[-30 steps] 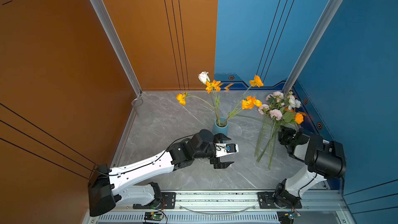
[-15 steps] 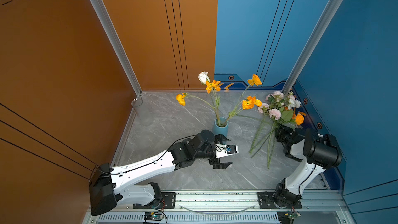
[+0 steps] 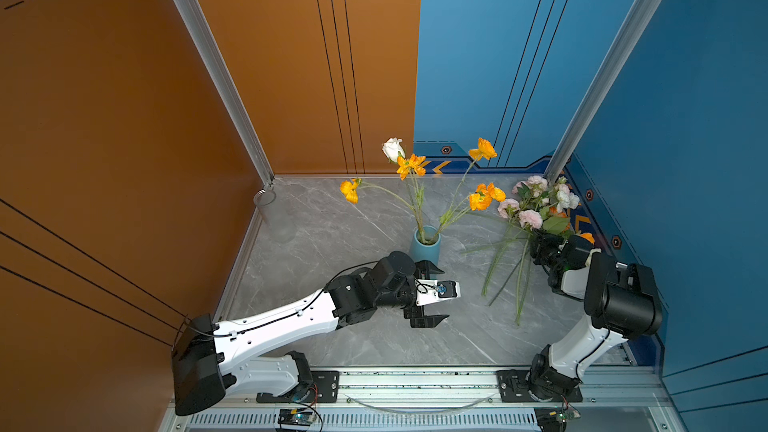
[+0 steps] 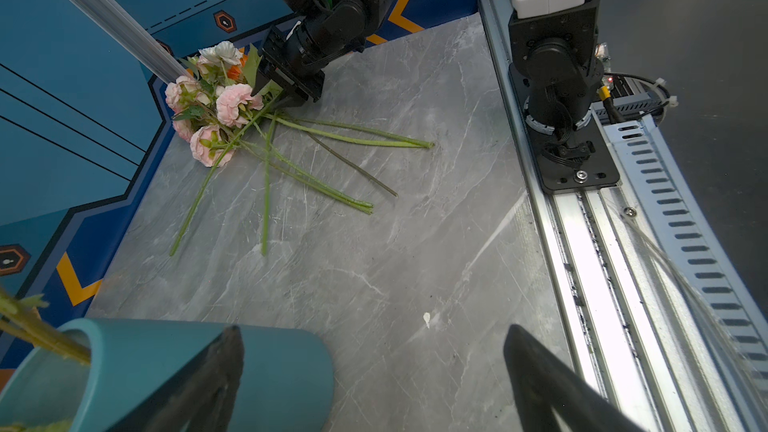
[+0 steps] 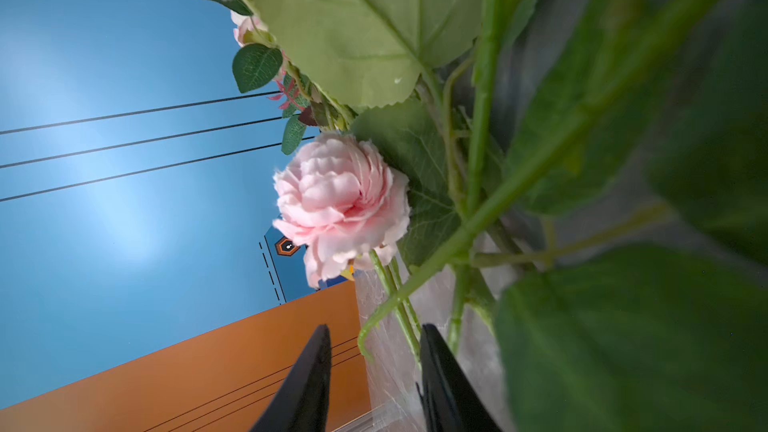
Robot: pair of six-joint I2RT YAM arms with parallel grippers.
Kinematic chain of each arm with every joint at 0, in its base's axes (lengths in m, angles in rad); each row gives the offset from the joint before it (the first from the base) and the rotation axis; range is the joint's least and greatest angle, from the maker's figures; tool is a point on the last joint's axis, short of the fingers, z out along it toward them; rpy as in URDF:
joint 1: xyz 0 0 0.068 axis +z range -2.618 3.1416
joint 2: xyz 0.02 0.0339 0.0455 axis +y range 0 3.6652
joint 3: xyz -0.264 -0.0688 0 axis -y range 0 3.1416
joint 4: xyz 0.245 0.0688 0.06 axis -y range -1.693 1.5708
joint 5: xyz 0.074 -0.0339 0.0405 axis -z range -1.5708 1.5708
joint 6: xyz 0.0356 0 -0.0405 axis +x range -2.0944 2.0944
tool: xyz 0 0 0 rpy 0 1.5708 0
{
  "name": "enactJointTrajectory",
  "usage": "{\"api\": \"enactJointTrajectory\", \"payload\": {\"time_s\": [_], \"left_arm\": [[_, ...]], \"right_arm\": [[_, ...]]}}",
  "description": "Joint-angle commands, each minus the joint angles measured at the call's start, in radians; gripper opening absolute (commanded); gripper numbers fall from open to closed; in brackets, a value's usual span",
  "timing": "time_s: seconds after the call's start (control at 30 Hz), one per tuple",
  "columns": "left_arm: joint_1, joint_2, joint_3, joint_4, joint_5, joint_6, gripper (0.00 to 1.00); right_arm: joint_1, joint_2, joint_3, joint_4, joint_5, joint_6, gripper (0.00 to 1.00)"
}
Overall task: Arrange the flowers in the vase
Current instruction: 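Pinch a white rose stem in the pile with the right gripper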
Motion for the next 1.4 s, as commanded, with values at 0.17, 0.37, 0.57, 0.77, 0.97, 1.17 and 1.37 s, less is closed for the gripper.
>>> {"api": "enactJointTrajectory", "payload": {"time_s": [0.17, 0.37, 0.57, 0.77, 0.97, 1.17, 1.37], "left_arm": [[-0.015, 0.005, 0.027, -0.023, 0.013, 0.018, 0.98], [-0.020, 0.011, 0.027, -0.023, 0.001, 0.023, 0.98], [-0.025, 0.018, 0.027, -0.052, 0.005, 0.025, 0.98], [-0.027, 0.019, 0.030, -0.060, 0.005, 0.027, 0.98], [-0.029, 0.021, 0.030, -0.063, 0.009, 0.028, 0.98], [-0.032, 0.022, 0.030, -0.066, 0.008, 0.030, 0.98], [-0.038, 0.022, 0.032, -0.072, 0.007, 0.036, 0.98]], "right_arm": [[0.036, -0.103, -0.046, -0.143, 0.033, -0.092, 0.42], [0.059, -0.010, 0.057, -0.100, 0.055, -0.057, 0.41], [0.055, 0.066, 0.087, -0.041, 0.083, -0.024, 0.36], [0.039, 0.071, 0.076, -0.064, 0.094, -0.038, 0.33], [0.006, 0.065, 0.075, -0.089, 0.114, -0.056, 0.25], [-0.010, 0.077, 0.103, -0.111, 0.105, -0.065, 0.23], [-0.012, 0.105, 0.126, -0.109, 0.100, -0.054, 0.21]]}}
